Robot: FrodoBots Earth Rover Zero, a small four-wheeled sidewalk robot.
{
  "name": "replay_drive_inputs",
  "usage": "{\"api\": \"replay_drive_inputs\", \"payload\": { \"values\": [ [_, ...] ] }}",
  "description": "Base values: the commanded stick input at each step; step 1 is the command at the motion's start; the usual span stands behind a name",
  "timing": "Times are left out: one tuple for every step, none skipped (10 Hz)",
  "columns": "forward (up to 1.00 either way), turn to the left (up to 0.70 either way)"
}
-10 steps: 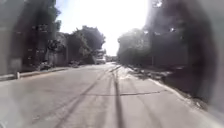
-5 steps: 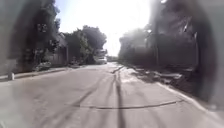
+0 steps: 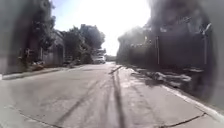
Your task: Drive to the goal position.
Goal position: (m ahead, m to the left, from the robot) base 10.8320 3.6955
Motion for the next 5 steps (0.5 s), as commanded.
{"api": "replay_drive_inputs", "payload": {
  "values": [
    [1.0, 0.0],
    [1.0, 0.0],
    [1.0, 0.0],
    [1.0, 0.0],
    [1.0, 0.0]
  ]
}}
